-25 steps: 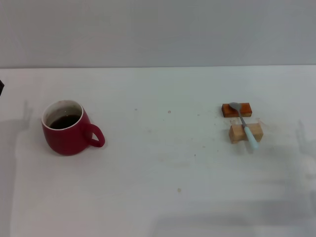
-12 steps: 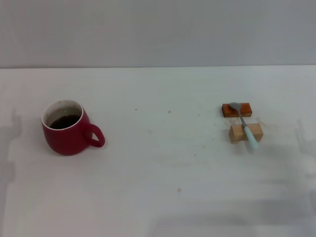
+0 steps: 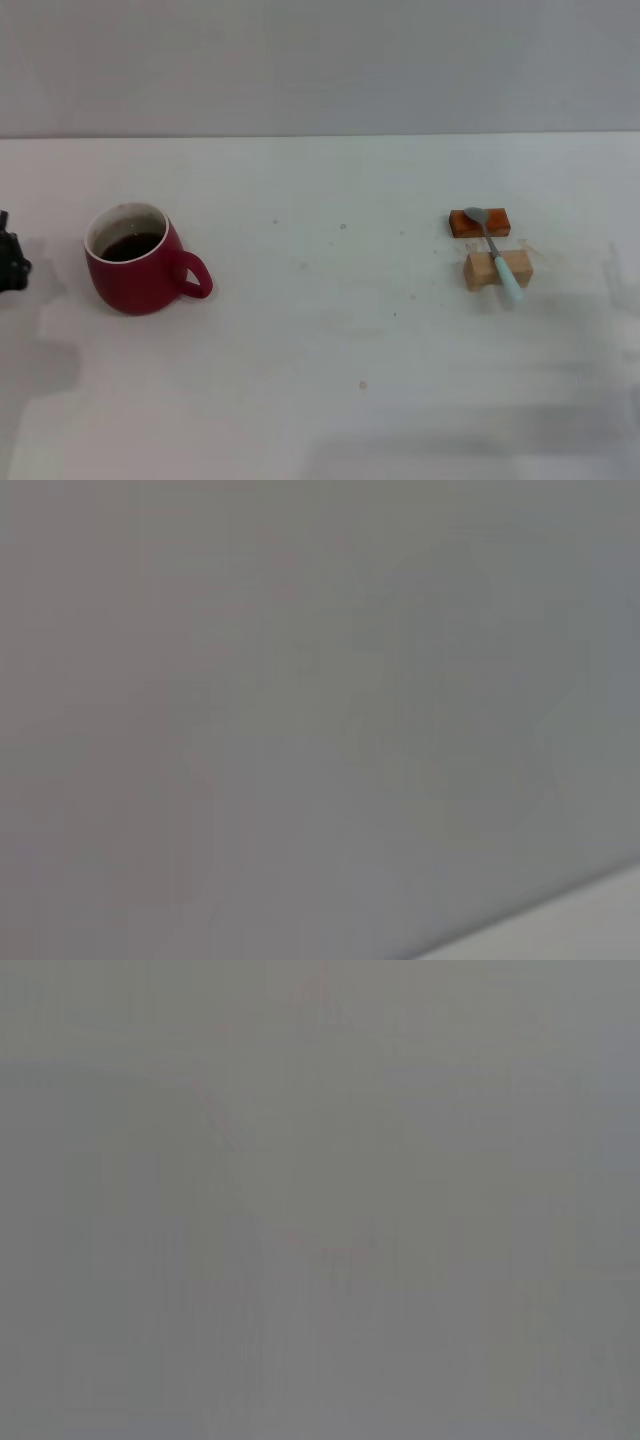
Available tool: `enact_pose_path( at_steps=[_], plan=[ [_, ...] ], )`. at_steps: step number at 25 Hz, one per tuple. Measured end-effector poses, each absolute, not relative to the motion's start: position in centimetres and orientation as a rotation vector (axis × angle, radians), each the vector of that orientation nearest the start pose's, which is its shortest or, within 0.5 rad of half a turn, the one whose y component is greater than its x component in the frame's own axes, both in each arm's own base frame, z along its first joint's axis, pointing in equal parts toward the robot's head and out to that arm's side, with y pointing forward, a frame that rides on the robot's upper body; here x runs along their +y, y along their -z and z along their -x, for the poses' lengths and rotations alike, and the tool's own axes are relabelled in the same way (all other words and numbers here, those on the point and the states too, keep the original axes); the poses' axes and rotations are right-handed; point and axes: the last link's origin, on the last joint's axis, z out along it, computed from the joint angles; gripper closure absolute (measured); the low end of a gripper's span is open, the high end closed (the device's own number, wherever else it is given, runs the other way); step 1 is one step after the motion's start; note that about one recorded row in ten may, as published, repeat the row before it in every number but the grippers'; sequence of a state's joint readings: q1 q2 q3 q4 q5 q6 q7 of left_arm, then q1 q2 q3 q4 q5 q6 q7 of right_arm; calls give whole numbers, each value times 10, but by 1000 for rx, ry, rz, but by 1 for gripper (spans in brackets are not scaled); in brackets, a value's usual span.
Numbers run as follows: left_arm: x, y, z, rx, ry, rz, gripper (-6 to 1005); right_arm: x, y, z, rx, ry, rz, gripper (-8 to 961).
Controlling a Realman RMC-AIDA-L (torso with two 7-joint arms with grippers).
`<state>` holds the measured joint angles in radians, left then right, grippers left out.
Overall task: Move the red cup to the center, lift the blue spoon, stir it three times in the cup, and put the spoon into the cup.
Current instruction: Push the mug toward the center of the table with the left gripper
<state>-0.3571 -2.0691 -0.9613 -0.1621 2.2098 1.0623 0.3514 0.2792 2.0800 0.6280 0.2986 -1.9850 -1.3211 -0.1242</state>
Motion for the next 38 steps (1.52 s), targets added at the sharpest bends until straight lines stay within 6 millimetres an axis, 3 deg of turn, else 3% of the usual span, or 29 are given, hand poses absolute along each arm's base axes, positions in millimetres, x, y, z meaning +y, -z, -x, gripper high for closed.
enact_pose_path(
  at_steps=[6,7,10,21,38],
  plan=[
    [307,-1,380,-325,145,1542,891,281,13,-337,435,-620,1454,390],
    [305,7,377,-214,60,1615,919,281,13,-337,435,-620,1454,390],
    [307,9,374,-183,48,1627,1001,281,13,-337,435,-619,1454,391],
    [319,23,355,-96,71,1715,996,277,13,-340,443,-609,1450,390],
    [319,41,345,-67,86,1802,994,277,14,-340,444,-610,1449,391]
  ],
)
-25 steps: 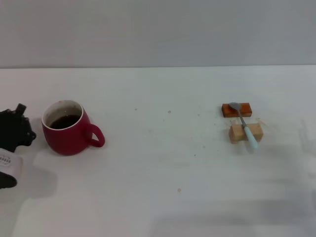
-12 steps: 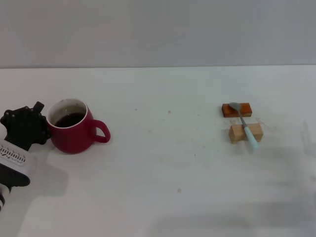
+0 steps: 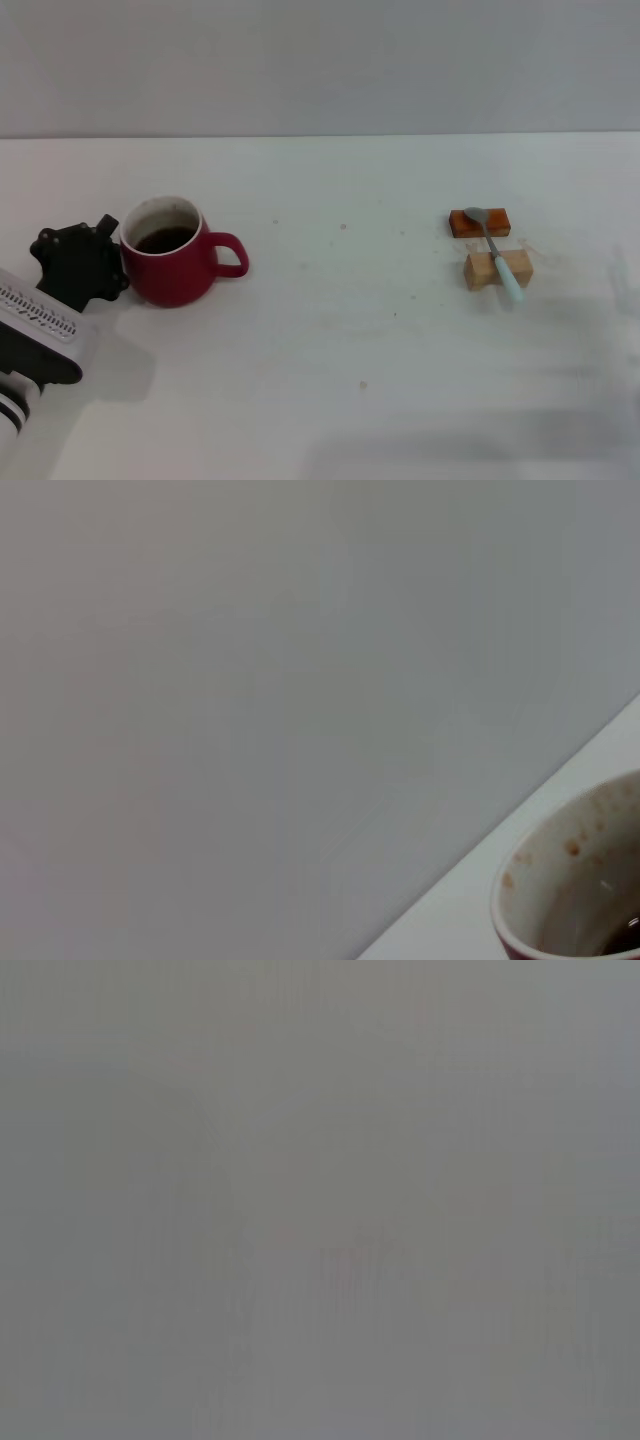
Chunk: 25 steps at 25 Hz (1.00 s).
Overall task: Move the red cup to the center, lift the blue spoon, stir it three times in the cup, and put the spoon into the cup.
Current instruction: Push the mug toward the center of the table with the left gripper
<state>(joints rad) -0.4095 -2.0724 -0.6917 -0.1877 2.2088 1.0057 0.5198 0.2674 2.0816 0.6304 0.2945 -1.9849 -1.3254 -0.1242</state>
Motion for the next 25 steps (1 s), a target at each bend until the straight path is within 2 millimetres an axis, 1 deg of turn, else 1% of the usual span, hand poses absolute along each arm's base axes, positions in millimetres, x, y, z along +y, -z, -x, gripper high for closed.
enact_pose_path(
  at_steps=[4,7,9,11,17,21,25],
  plan=[
    [318,46,341,-61,102,1820,994,278,13,-339,441,-611,1450,391],
    [317,54,334,-42,127,1855,994,278,13,-340,439,-611,1450,391],
    [317,54,334,-42,127,1855,994,278,13,-339,438,-611,1451,391],
    [316,65,323,-27,161,1894,993,279,13,-339,438,-611,1451,391],
    [313,77,310,6,201,1945,993,279,13,-339,437,-612,1453,391],
    [313,81,305,13,221,1958,993,279,13,-339,436,-610,1452,390],
    [317,80,303,17,224,1950,993,279,13,-339,435,-610,1452,390]
  ],
)
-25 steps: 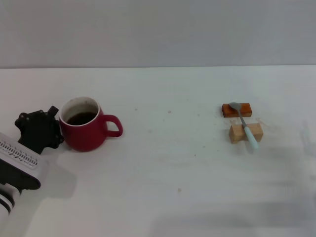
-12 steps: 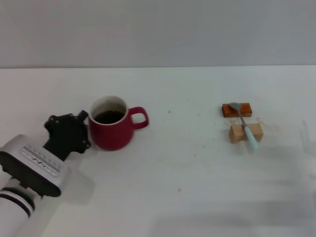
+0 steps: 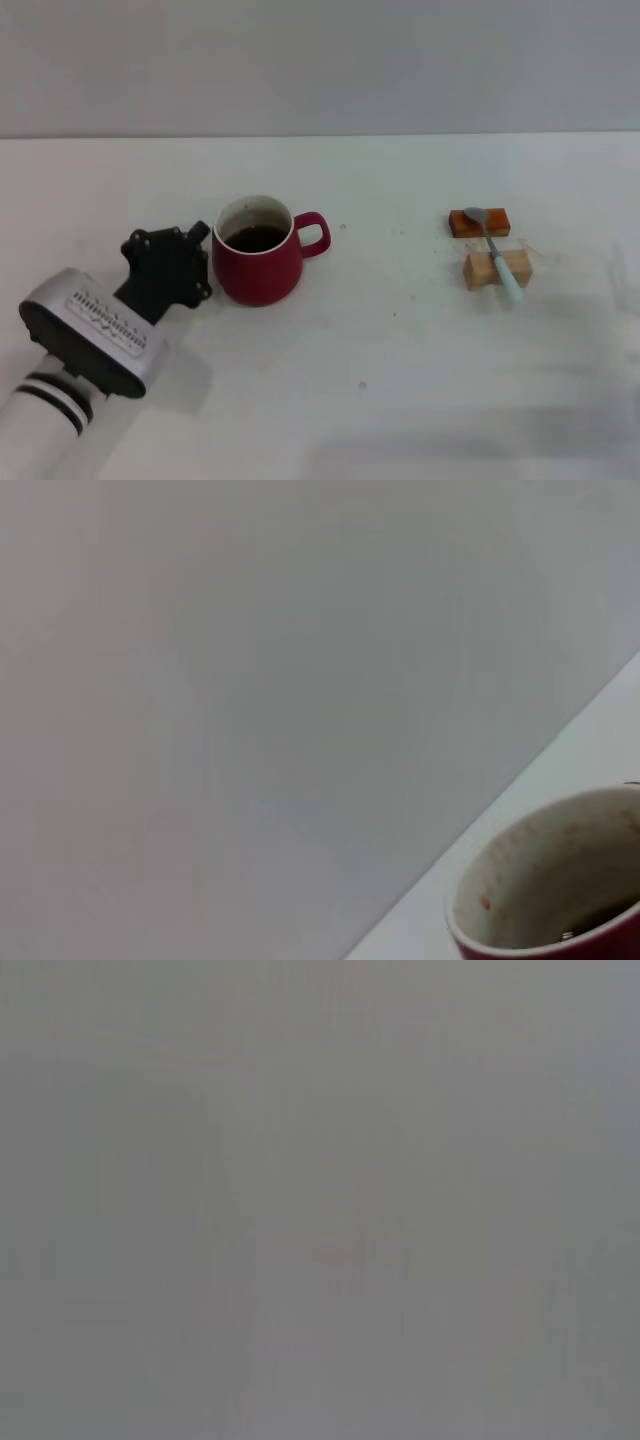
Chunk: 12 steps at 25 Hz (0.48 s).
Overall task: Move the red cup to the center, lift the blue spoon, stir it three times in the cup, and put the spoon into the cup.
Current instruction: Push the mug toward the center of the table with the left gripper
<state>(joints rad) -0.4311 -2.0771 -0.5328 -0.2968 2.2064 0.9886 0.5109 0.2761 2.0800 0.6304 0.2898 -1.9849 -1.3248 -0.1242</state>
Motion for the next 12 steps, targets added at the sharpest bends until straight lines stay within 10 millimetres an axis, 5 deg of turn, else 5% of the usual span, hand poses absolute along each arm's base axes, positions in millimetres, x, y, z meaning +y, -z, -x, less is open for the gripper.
enact_pose_path(
  at_steps=[12],
  plan=[
    [351,78,292,101,143,1995,992,274,11,-342,438,-606,1442,390]
  ],
)
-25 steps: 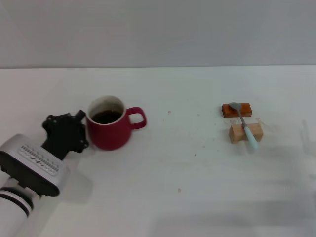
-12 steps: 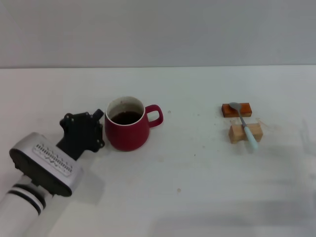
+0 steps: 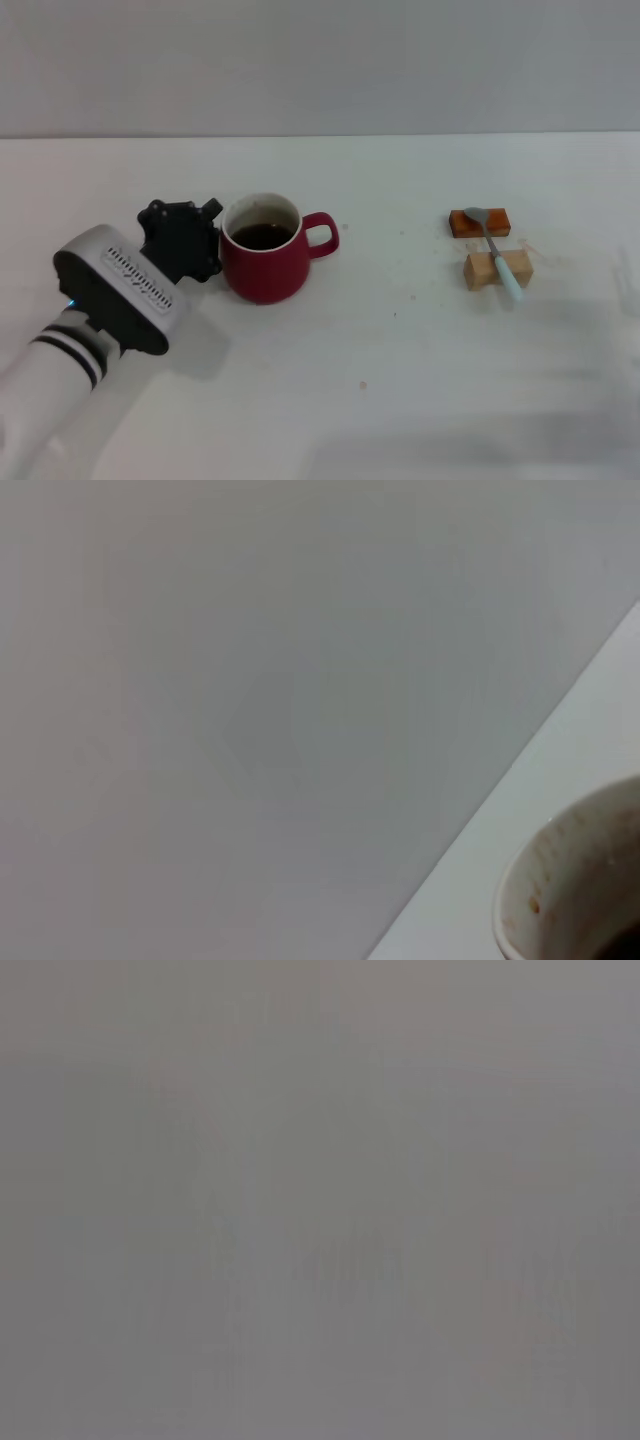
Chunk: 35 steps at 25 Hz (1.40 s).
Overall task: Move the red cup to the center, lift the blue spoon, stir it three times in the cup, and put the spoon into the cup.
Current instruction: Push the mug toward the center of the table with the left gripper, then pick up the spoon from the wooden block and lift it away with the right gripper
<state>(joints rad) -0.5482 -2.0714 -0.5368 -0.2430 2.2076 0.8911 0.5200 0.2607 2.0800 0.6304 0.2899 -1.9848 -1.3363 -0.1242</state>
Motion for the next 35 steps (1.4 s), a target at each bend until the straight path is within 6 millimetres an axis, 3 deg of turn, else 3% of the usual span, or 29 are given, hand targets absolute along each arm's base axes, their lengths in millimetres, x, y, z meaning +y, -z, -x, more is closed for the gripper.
enact_pose_path(
  at_steps=[16,25,29,35],
  plan=[
    [341,101,268,164,226,2075,991,272,11,-343,439,-604,1440,391],
    [335,104,267,136,244,2083,990,275,12,-342,439,-605,1445,390],
    [342,90,273,42,266,1995,990,275,12,-342,440,-606,1447,390],
    [356,30,298,-219,376,1661,986,275,13,-342,443,-605,1447,390]
  ],
)
